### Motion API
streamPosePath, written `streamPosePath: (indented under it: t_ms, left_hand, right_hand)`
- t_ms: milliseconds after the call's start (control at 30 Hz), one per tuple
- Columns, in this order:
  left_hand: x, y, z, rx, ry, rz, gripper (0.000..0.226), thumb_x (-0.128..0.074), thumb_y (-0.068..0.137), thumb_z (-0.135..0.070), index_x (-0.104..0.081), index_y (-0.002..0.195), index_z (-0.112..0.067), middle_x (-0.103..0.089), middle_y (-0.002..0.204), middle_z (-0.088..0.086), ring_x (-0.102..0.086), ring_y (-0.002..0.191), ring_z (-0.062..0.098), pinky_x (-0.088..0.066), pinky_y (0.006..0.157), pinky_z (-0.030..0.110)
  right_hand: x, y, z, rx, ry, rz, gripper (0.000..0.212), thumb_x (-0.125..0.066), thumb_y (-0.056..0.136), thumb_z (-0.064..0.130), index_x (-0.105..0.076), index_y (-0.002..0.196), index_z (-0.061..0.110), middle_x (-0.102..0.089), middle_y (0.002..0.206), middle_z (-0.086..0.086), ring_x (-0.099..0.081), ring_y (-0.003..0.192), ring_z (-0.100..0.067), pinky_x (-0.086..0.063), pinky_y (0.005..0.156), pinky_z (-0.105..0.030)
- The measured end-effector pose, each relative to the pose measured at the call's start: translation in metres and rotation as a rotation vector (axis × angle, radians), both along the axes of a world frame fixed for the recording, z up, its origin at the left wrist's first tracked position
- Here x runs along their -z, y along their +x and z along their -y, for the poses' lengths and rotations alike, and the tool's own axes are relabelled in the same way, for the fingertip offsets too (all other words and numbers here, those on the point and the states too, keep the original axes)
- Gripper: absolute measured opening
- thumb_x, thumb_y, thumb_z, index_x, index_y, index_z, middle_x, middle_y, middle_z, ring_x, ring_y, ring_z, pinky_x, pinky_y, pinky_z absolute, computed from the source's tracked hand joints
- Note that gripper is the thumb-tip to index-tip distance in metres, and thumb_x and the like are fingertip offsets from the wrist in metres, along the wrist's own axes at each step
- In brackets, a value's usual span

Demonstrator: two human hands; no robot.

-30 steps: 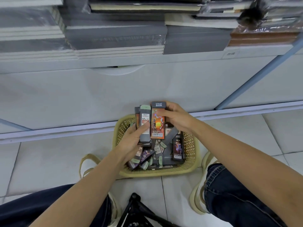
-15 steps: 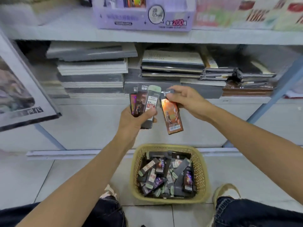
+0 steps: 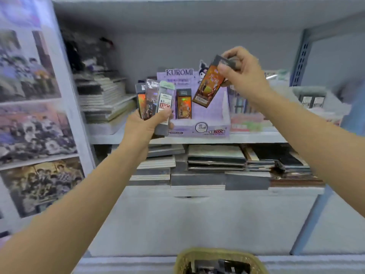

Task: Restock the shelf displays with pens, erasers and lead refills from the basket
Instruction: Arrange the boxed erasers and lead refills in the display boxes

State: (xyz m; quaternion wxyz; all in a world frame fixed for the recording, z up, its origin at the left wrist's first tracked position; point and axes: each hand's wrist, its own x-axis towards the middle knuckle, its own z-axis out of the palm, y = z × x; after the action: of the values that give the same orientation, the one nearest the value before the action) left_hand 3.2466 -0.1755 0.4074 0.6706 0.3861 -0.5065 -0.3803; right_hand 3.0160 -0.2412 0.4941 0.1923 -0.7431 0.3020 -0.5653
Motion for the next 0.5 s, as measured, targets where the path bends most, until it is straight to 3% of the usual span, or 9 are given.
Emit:
streamPosePath:
  t_ms: [133,267,500]
  left_hand:
    - [-0.005,0.005,0.010,0.030,0.033,-0.031,0.047,-0.082,0.064,-0.030,-0.068,0.105,-0.011,-0.075,0.086,0.005,-0.070,0.063,0.017,-0.052,0.053,0.022]
    - [-0.004,0.008,0.025,0.020,0.048,-0.048,0.057,-0.082,0.058,-0.036,-0.067,0.108,-0.011,-0.077,0.089,0.003,-0.073,0.069,0.018,-0.053,0.053,0.022]
    - [0.007,0.016,0.043,0.040,0.051,-0.011,0.026,-0.078,0.076,-0.027,-0.069,0.100,-0.021,-0.076,0.091,0.002,-0.073,0.071,0.020,-0.055,0.056,0.025]
  right_hand:
    - [-0.005,0.005,0.029,0.102,0.074,-0.109,0.013,-0.056,0.096,0.009,-0.049,0.107,0.009,-0.061,0.101,-0.014,-0.063,0.088,-0.018,-0.058,0.064,-0.023]
    - [0.004,0.023,0.046,0.021,0.093,-0.169,0.010,-0.055,0.097,0.007,-0.048,0.103,0.008,-0.064,0.093,-0.012,-0.063,0.085,-0.020,-0.057,0.063,-0.022]
    - [0.023,0.048,0.064,0.051,0.035,-0.325,0.009,-0.057,0.096,0.014,-0.052,0.104,0.014,-0.068,0.098,-0.009,-0.067,0.086,-0.021,-0.059,0.073,-0.032]
